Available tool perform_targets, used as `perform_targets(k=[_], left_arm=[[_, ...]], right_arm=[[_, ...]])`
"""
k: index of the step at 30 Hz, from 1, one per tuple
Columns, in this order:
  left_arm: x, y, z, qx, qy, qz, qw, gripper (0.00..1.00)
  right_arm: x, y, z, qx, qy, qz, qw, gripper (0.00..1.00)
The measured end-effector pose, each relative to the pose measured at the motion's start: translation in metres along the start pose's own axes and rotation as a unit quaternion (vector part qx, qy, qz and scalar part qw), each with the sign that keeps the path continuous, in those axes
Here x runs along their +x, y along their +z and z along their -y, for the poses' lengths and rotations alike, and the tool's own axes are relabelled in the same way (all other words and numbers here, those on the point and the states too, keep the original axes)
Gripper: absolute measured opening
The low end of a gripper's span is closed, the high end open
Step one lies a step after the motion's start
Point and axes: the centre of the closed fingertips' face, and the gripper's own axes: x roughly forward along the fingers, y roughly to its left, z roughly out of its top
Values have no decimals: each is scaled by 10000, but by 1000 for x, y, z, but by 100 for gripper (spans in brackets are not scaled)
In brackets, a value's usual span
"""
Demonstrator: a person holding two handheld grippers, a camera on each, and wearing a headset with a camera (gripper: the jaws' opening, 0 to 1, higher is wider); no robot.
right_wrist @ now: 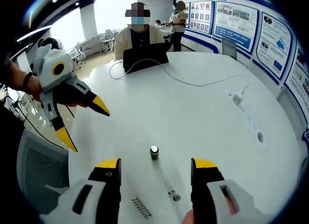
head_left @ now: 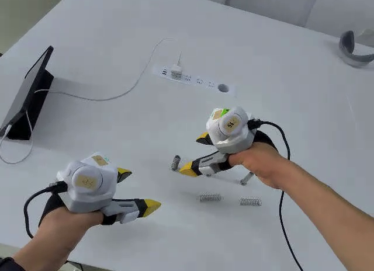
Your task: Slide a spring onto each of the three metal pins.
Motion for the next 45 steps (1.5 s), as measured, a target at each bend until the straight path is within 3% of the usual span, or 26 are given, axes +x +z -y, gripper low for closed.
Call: perform_targets(k=[7,11,16,27,45], left_arm=[[2,1,3,-72,-4,29,10000,64],[5,2,4,-64,-9,20,10000,64],[8,3,6,-24,-32,1,10000,64],[10,4,5,16,-5,-27,10000,64],[12,0,11,78,-41,-150,9998,66]], right_arm=[[-11,-18,3,478,-372,222,9979,61],[-16,-27,-1,792,-406,387,9953,61],[-19,-44,-7,821,-448,288,9952,62],[-31,-58,-3,1081,-688,490,9905,64],[-60,-93,-2,1806,-1022,873,9743,70]])
